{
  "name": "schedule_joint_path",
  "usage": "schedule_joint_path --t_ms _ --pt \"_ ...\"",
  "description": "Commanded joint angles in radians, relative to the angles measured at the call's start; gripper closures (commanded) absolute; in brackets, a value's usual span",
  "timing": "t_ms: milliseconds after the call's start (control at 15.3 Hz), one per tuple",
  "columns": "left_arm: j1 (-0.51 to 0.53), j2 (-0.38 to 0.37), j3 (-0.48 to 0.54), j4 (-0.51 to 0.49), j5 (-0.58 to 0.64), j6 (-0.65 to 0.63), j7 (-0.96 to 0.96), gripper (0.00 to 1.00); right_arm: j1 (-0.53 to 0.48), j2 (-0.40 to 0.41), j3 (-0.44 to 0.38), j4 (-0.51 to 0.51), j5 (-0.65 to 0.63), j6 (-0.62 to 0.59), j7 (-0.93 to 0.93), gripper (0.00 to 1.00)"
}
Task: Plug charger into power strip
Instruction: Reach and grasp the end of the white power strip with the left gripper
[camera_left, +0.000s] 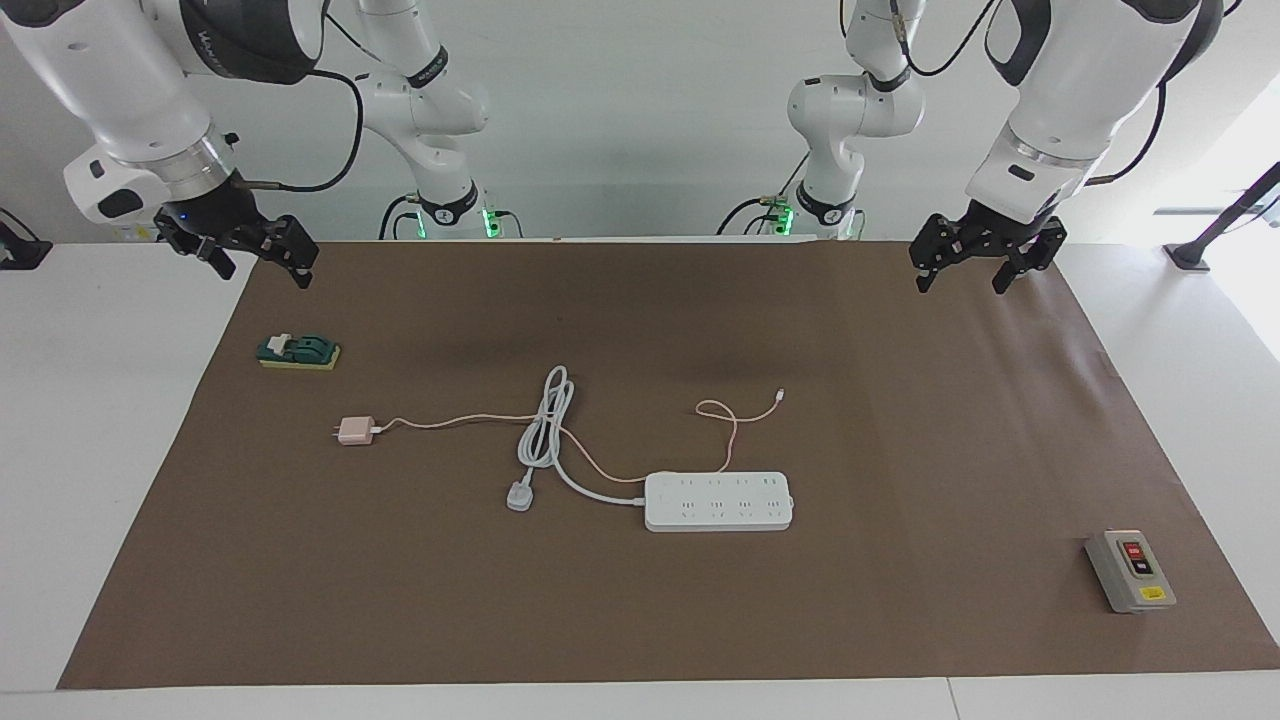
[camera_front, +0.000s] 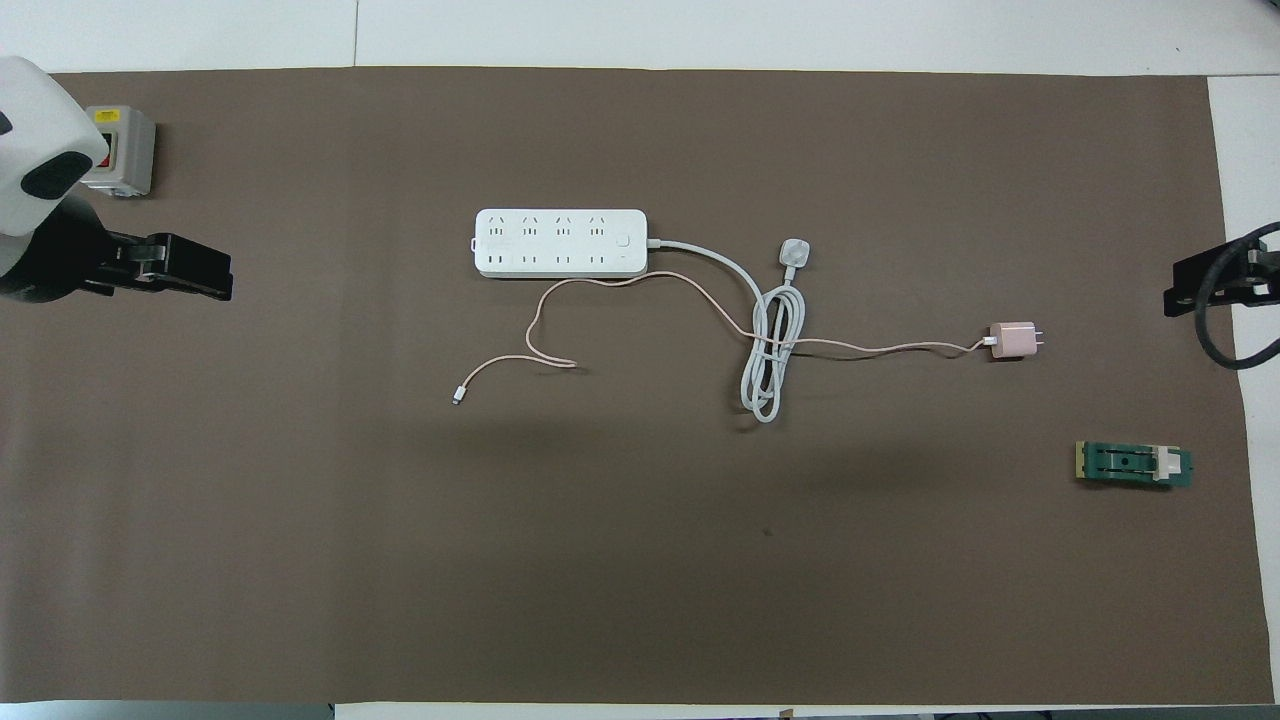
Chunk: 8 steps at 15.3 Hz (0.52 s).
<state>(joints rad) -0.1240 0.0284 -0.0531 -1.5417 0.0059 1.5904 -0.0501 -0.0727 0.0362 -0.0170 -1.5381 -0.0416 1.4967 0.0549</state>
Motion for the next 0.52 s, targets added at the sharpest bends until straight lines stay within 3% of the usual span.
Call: schedule_joint_path --t_ms 0,458 --pt "-0.028 -0.001 0.007 -0.004 0.011 0.003 -0.017 0.0 -0.016 0.005 0.008 0.016 -0.003 -0.019 -0.026 0.0" --pt "-0.057 0.01 -0.004 0.0 0.008 -0.001 0.012 0.0 -0.01 -0.024 0.006 0.003 -0.007 -0.01 -0.009 0.0"
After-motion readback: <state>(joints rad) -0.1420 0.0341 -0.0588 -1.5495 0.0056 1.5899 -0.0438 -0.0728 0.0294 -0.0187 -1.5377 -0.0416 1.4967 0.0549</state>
